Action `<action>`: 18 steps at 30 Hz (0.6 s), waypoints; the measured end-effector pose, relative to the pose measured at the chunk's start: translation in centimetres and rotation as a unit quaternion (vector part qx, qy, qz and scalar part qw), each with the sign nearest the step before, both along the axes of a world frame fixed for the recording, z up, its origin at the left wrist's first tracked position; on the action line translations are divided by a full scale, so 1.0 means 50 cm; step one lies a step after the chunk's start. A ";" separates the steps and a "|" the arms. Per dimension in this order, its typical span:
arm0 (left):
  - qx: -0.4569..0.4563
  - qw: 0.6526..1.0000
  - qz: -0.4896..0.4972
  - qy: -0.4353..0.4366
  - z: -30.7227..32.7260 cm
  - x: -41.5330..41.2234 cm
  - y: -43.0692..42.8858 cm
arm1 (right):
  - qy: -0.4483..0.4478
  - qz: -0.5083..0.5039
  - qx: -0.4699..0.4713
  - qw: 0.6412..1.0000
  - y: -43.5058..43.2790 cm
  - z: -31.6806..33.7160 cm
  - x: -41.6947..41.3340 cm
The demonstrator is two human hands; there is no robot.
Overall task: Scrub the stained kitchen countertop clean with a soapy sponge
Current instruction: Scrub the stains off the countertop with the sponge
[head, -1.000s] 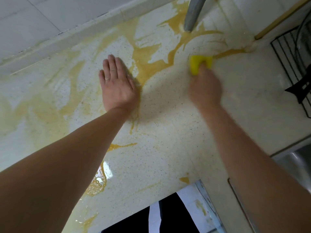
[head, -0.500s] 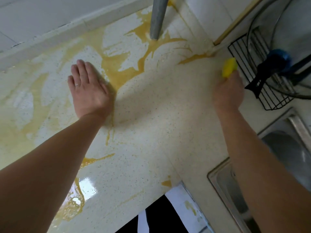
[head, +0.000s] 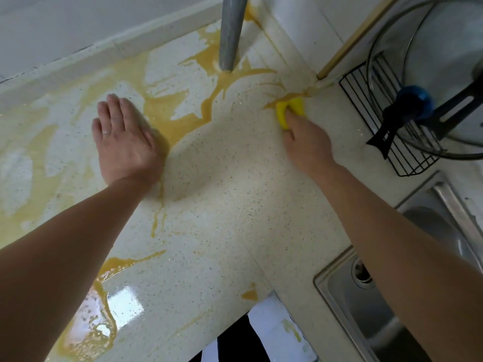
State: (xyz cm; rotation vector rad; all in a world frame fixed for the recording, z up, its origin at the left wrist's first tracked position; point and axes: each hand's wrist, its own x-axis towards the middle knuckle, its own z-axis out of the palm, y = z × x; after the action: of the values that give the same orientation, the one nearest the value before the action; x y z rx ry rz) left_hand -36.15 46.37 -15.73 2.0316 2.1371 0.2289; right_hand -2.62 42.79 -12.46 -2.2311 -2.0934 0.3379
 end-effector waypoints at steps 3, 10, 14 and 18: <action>0.000 1.000 -0.001 -0.003 0.002 0.002 -0.001 | -0.009 -0.046 0.049 0.998 -0.019 0.011 0.030; 0.011 1.000 -0.003 0.002 -0.002 0.000 0.002 | 0.110 -0.328 0.110 0.932 0.076 0.005 0.135; 0.008 1.000 -0.002 0.002 -0.004 0.002 0.004 | 0.156 -0.305 0.062 0.937 0.092 0.005 0.143; 0.007 1.000 -0.005 -0.002 -0.003 0.000 0.005 | 0.191 -0.238 -0.015 0.952 0.070 0.029 0.114</action>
State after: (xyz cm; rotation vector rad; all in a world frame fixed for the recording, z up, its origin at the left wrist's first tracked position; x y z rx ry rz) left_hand -36.17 46.61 -15.88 2.0460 2.1283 0.2471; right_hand 3.08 46.28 -11.02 -2.3554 -1.3231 0.6963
